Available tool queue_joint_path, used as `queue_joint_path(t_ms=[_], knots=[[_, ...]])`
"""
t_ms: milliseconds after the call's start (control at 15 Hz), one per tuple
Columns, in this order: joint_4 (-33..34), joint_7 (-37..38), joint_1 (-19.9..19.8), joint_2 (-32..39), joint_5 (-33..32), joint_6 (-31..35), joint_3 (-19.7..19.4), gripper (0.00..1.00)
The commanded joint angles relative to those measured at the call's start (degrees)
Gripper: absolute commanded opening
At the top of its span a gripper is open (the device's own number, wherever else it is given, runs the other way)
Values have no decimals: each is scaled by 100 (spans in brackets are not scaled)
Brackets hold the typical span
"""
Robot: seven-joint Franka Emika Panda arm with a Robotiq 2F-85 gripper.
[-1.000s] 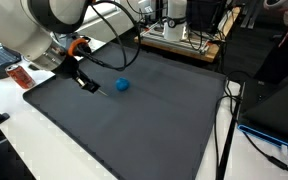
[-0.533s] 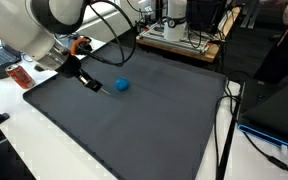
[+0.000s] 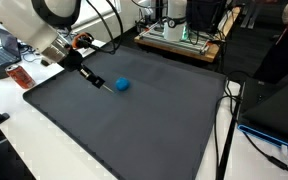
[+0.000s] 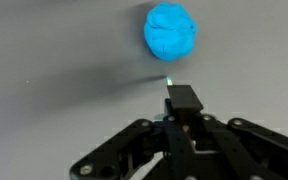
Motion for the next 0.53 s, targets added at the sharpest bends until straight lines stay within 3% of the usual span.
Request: queue_joint_path(t_ms=[0,467], knots=[[-1186,-620,-112,-666,727,596,-223,3],[-2531,-1475,-290,-1311,1729,1653,-392,3]])
